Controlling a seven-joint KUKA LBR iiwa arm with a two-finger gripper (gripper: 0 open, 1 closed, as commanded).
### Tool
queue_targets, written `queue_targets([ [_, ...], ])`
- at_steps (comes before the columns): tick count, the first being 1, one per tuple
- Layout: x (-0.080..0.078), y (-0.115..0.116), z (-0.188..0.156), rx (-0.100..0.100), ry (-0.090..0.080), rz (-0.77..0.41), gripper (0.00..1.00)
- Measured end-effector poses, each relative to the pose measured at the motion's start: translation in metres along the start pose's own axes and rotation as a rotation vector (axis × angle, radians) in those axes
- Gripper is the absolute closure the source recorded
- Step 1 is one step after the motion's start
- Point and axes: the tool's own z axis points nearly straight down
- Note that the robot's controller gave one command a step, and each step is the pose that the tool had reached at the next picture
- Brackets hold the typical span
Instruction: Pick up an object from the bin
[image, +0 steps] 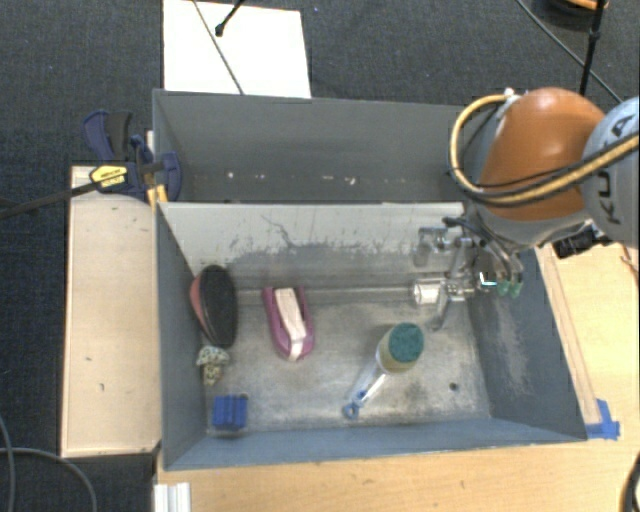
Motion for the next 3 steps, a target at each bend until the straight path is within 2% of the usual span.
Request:
queue_targets([
  [1, 0.0, 0.018, 0.116, 0.0, 0.005, -0.141, 0.0],
  [2, -0.004, 0.019, 0.11, -0.001, -0.01, -0.142, 1.0],
  [3, 0.026, 0.06, 0.006, -0.001, -0.013, -0.149, 1.0],
])
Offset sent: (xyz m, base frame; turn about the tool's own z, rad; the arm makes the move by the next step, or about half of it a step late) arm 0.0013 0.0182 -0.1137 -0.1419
